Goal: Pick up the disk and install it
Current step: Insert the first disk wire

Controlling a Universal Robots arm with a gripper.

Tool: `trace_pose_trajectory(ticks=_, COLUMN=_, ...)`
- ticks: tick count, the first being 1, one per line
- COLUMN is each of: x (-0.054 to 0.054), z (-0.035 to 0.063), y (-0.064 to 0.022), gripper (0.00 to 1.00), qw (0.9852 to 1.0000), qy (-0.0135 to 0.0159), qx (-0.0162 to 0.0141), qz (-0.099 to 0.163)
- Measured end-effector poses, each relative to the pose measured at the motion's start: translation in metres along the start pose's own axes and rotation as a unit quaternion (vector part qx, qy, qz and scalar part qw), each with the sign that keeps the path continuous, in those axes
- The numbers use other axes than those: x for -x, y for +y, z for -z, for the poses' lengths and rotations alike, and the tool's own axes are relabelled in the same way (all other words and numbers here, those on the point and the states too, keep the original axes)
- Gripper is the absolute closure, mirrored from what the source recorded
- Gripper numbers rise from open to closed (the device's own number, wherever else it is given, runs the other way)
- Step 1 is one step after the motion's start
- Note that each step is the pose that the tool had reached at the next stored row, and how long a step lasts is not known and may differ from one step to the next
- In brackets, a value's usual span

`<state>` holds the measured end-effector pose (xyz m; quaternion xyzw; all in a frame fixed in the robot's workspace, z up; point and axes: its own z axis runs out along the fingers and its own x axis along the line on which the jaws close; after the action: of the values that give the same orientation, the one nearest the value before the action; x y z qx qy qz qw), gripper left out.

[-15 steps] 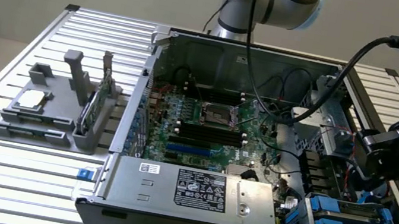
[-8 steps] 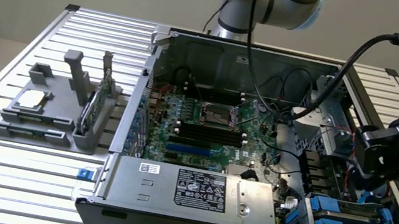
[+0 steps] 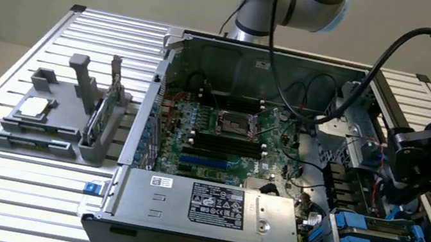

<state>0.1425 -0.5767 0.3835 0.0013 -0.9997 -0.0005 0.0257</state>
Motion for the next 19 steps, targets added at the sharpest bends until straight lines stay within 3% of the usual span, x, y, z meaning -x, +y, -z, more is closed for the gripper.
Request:
trace_pose_trajectory(ticks=8, x=-0.0002, z=0.0038, y=0.0, gripper=0.78, qw=0.9992, qy=-0.0053, qx=0.0014, qz=-0.04)
trace_pose_trajectory(ticks=19, x=-0.0002, z=0.0042, y=0.0, gripper=0.78, qw=0.9962, qy=-0.014, qx=0.0038, qz=-0.086)
